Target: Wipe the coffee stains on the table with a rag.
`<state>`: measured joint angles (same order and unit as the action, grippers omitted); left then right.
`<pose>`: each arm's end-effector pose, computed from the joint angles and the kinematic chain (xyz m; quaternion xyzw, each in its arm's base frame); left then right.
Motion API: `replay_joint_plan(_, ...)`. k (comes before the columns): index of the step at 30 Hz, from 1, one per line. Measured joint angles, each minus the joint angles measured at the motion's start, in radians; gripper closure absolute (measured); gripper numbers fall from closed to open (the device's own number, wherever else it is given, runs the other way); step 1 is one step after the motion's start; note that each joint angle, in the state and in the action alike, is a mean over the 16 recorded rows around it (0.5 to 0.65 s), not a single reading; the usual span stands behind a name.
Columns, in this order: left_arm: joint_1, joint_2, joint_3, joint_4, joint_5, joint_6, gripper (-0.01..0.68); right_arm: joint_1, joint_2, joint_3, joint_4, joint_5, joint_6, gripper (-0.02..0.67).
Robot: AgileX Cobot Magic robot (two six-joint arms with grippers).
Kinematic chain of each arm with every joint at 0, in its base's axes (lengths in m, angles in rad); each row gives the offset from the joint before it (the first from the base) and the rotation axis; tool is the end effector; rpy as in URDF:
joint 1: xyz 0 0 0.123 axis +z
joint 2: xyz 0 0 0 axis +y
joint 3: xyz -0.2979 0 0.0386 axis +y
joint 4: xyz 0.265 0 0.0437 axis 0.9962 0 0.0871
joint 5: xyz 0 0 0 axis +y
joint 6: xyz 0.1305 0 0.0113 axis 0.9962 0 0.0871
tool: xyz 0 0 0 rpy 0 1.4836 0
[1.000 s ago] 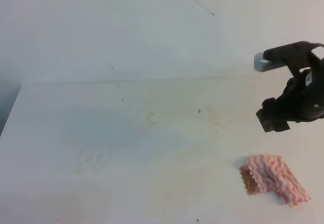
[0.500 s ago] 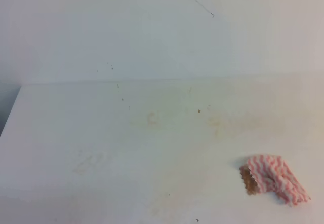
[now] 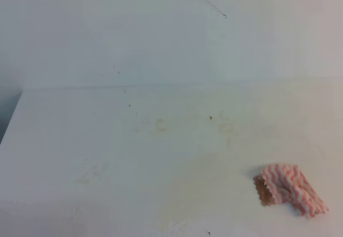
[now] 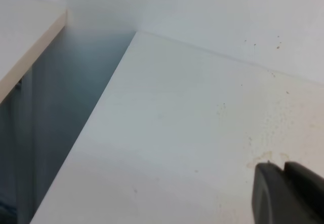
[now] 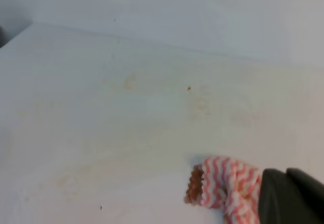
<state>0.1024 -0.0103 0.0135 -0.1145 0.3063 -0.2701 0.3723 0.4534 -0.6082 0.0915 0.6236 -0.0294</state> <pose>0.0945 0.0052 0.1727 -0.1757 0.7605 -0.0996 0.6171 0.1145 0.0522 0.3237 -0.1496 0.8140 0.1378 0.5441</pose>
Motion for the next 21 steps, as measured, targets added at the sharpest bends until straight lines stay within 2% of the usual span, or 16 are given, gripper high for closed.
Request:
replay_joint_plan(13, 0.0, 0.002, -0.008, 0.0, 0.002, 0.0, 0.675, -0.001, -0.207, 0.141, -0.062, 0.044, -0.025, 0.651)
replay_joint_plan(21, 0.0, -0.002, -0.008, 0.0, 0.002, 0.0, 0.675, -0.001, -0.271, 0.271, -0.102, -0.092, -0.014, 0.651)
